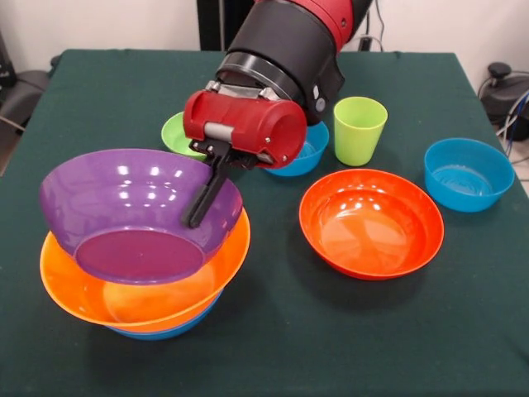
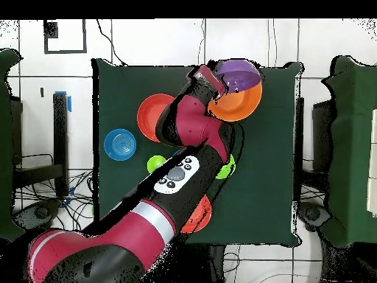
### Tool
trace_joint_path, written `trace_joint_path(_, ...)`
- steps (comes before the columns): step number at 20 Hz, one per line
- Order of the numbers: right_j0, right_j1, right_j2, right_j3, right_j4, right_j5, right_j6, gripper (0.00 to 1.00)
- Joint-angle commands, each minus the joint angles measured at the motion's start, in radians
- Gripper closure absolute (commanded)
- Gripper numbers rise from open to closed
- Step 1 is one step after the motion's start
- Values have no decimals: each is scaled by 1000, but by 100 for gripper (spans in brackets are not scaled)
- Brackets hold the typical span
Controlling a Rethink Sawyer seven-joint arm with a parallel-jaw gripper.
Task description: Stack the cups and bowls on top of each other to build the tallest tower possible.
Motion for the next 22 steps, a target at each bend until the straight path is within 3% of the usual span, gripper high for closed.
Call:
trace_joint_path(1,5,12,85,19,18,-21,62,100)
trace_joint_path(22,29,87,24,33,169,-220,42,100)
